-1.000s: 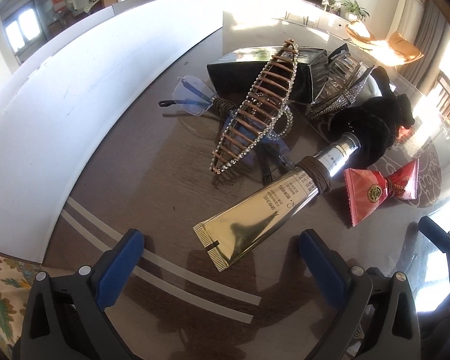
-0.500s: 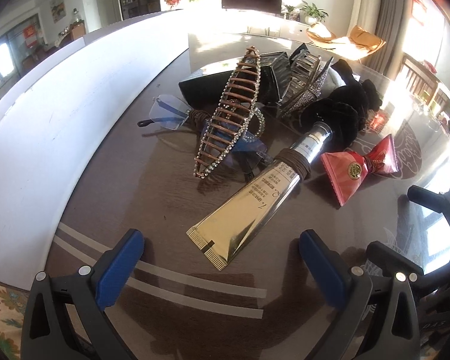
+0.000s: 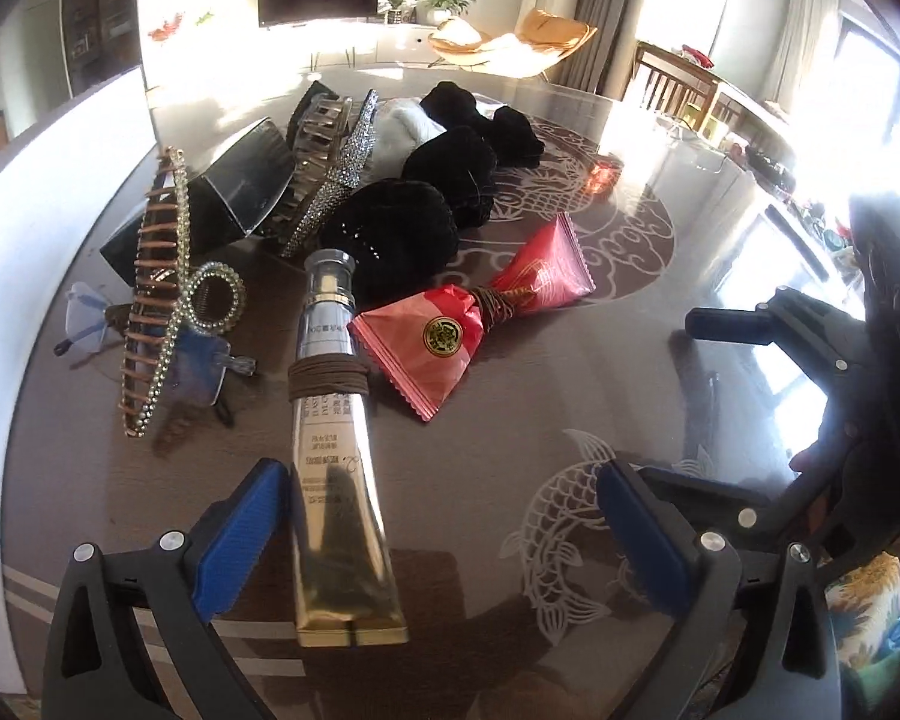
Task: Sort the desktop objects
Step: 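Move the left tool toward the gold tube while the right tool approaches the red packet, then grasp the gold tube with the left tool while the right tool grasps the red packet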
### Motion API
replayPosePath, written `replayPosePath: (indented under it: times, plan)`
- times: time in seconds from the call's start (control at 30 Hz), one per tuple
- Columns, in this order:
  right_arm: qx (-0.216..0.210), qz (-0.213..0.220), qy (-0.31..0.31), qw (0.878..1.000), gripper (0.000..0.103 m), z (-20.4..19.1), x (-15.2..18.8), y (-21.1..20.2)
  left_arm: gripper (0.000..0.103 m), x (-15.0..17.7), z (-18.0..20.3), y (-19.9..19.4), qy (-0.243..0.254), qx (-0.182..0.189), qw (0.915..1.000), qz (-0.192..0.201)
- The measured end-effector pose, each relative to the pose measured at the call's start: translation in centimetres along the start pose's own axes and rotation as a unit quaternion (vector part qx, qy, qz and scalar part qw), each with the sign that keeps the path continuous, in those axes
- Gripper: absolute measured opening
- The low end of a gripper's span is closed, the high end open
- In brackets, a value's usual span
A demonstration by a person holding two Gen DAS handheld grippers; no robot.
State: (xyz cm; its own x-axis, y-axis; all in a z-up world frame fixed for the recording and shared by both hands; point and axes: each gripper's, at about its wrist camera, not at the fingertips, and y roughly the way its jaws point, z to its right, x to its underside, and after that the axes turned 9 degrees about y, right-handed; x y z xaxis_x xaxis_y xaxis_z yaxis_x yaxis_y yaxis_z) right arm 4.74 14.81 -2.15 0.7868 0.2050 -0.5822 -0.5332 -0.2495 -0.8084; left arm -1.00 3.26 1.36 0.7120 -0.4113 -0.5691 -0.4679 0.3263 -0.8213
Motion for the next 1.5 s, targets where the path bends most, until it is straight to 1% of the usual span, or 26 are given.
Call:
replayPosePath:
  times: [0.1,0.17,0.2,0.23,0.3,0.37,0.43,0.5,0.53,0.57,0.67,0.8,0.87,0.93,1.0,1.03,1.07,1.1,1.13,1.17,1.2,1.23,1.27,1.3,1.37,1.5]
  plan:
    - [0.001,-0.001,0.003,1.000,0.103,1.7,0.6,-0.5,0.103,-0.6,-2.0,0.5,-0.046,-0.024,0.9986,0.005]
    - [0.003,-0.003,0.005,1.000,0.103,2.8,0.8,-0.8,0.103,-1.2,-2.5,1.0,-0.062,-0.037,0.9974,0.005]
    - [0.005,-0.004,0.008,1.000,0.103,3.2,0.9,-0.9,0.103,-2.5,-1.6,2.8,-0.059,-0.047,0.9972,-0.003]
    - [0.006,-0.004,0.011,1.000,0.103,3.6,0.8,-1.0,0.103,-2.6,-1.4,3.1,-0.051,-0.060,0.9968,-0.014]
    - [0.009,-0.003,0.015,1.000,0.103,4.0,0.8,-0.9,0.103,-1.6,-0.6,2.8,-0.030,-0.089,0.9949,-0.037]
    - [0.012,-0.003,0.015,1.000,0.103,4.0,0.7,-0.9,0.103,-1.4,-0.6,2.6,-0.031,-0.092,0.9947,-0.033]
    - [0.014,-0.002,0.019,1.000,0.103,4.0,0.5,-0.8,0.091,-0.8,-0.8,1.9,-0.042,-0.103,0.9936,-0.017]
    - [0.017,-0.002,0.024,1.000,0.103,4.1,0.3,-0.6,0.051,-0.5,-1.4,0.9,-0.061,-0.116,0.9914,-0.005]
    - [0.019,-0.001,0.027,0.999,0.103,4.1,0.2,-0.5,0.042,-0.1,-1.9,0.2,-0.074,-0.114,0.9908,-0.003]
    - [0.022,-0.001,0.031,0.999,0.103,4.1,0.1,-0.4,0.025,0.2,-2.3,-0.3,-0.089,-0.113,0.9896,-0.003]
    - [0.026,0.000,0.035,0.999,0.103,4.2,-0.3,-0.1,0.025,2.1,-3.3,-1.9,-0.135,-0.101,0.9856,0.000]
    - [0.020,-0.001,0.030,0.999,0.103,4.2,-0.3,-0.2,0.025,3.3,-2.9,-2.5,-0.152,-0.103,0.9830,0.000]
    - [-0.036,-0.007,-0.016,0.999,0.102,3.7,-1.0,0.0,0.025,3.5,-2.6,-2.7,-0.152,-0.098,0.9836,-0.002]
    - [-0.052,0.001,-0.079,0.995,0.102,2.5,-2.8,-0.2,0.025,3.5,-2.5,-2.6,-0.152,-0.091,0.9843,-0.002]
    - [-0.065,0.023,-0.157,0.985,0.102,0.6,-5.0,-0.7,0.025,3.1,-2.7,-2.2,-0.159,-0.085,0.9837,0.000]
    - [-0.075,0.024,-0.193,0.978,0.102,-0.4,-6.1,-0.5,0.025,3.2,-2.9,-2.2,-0.167,-0.079,0.9828,0.002]
    - [-0.086,0.009,-0.219,0.972,0.102,-1.3,-7.1,0.2,0.025,3.3,-3.1,-2.0,-0.177,-0.073,0.9816,0.004]
    - [-0.101,-0.017,-0.236,0.966,0.098,-2.0,-7.9,1.3,0.025,3.4,-3.3,-2.0,-0.187,-0.065,0.9802,0.006]
    - [-0.114,-0.048,-0.244,0.962,0.081,-2.6,-8.6,2.5,0.025,3.5,-3.4,-2.1,-0.194,-0.060,0.9791,0.008]
    - [-0.120,-0.077,-0.247,0.958,0.069,-3.0,-9.0,3.6,0.025,3.5,-3.4,-2.1,-0.196,-0.059,0.9788,0.011]
    - [-0.124,-0.104,-0.246,0.956,0.048,-3.3,-9.1,4.5,0.025,3.6,-3.3,-2.4,-0.195,-0.060,0.9789,0.014]
    - [-0.125,-0.123,-0.241,0.954,0.038,-3.3,-9.1,5.1,0.025,3.6,-3.1,-2.6,-0.194,-0.060,0.9790,0.018]
    - [-0.127,-0.118,-0.235,0.956,0.021,-3.3,-9.2,5.1,0.025,3.7,-3.0,-2.9,-0.193,-0.058,0.9791,0.024]
    - [-0.121,-0.125,-0.227,0.958,0.020,-3.3,-9.0,5.0,0.025,3.7,-2.9,-3.3,-0.194,-0.057,0.9789,0.031]
    - [-0.114,-0.117,-0.211,0.964,0.020,-3.1,-8.6,4.3,0.025,3.8,-3.0,-4.1,-0.197,-0.055,0.9777,0.046]
    - [-0.114,-0.100,-0.139,0.979,0.020,-1.8,-8.6,2.3,0.025,3.6,-3.4,-6.2,-0.210,-0.054,0.9726,0.084]
